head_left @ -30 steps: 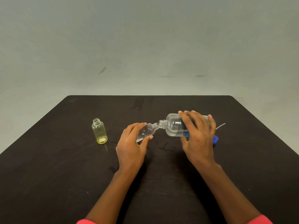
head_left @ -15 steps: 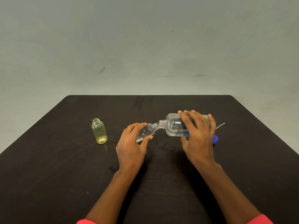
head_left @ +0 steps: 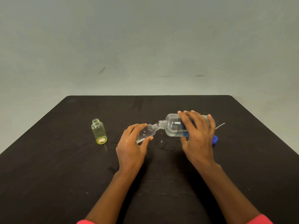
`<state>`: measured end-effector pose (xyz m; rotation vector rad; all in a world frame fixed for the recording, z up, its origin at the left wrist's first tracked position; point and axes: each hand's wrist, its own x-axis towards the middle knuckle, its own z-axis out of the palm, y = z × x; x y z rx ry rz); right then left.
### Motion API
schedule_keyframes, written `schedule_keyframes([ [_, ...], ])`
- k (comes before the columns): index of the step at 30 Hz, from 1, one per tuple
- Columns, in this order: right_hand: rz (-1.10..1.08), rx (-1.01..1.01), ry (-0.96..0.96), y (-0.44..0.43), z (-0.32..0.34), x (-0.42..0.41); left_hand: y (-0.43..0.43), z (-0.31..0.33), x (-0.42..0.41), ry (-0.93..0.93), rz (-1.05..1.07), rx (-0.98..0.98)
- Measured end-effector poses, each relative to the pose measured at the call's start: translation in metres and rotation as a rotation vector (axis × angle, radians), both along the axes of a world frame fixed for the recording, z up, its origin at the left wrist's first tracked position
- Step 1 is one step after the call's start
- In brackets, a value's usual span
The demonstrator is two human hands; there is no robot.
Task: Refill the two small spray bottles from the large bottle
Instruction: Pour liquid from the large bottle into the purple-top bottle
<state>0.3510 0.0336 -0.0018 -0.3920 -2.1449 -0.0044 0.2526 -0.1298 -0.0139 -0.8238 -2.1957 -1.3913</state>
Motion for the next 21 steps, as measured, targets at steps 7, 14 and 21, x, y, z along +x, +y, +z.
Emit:
schedule_keyframes([
  [7, 0.002, -0.01, -0.008, 0.0, 0.0006, -0.0005, 0.0005, 0.0019, 0.001, -0.011, -0.006, 0.008],
  [14, 0.005, -0.011, 0.0, 0.0008, 0.0001, -0.0005, 0.0002, 0.0022, 0.001, -0.011, -0.007, 0.006],
  [21, 0.005, -0.018, -0.005, 0.0007, -0.0001, -0.0001, 0.0004, 0.002, 0.001, -0.01, -0.017, 0.011],
])
